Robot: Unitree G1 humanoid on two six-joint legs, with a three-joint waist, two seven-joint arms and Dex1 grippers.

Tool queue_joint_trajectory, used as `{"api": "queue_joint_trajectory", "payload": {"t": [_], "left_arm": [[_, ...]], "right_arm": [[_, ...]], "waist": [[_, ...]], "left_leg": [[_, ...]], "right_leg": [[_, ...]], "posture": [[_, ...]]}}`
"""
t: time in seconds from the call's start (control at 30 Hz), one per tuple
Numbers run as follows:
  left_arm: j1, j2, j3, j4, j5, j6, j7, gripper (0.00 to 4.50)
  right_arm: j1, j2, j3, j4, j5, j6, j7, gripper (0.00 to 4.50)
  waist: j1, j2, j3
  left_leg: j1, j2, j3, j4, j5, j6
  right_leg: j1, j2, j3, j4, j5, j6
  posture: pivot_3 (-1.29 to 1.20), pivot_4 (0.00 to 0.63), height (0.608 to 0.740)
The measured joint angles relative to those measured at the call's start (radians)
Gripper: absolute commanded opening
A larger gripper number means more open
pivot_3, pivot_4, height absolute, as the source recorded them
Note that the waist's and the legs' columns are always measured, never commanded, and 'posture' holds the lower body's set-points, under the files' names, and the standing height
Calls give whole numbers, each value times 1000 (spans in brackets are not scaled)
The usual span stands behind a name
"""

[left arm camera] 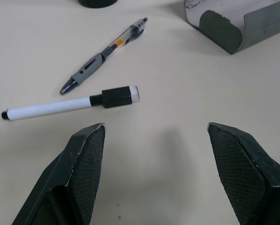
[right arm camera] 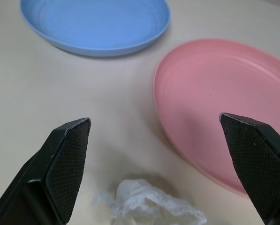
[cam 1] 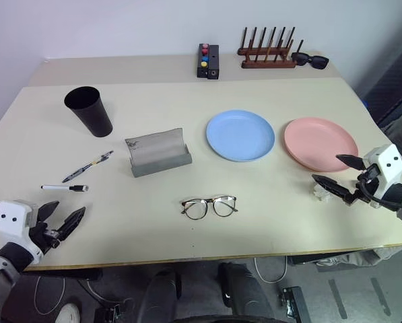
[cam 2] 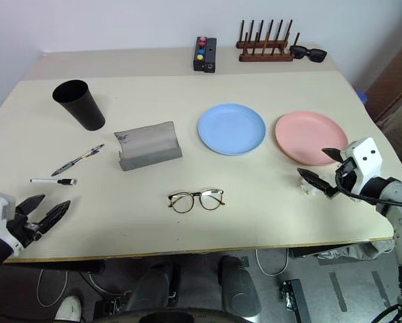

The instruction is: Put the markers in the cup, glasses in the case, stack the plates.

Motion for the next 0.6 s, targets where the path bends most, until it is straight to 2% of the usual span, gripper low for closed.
{"api": "queue_joint_trajectory", "payload": {"t": [0.6], "left_arm": [[-10, 6, 0, 1, 4, -25, -1, 3537]], "right_arm": [[-68, 11, 56, 14, -11, -15, 2, 4500]], "waist": [[-1, 0, 0]], "left_leg": [[0, 0, 0, 0, 0, 0]], "right_leg": [[0, 0, 0, 0, 0, 0]], "posture": [[0, 150, 735]]}}
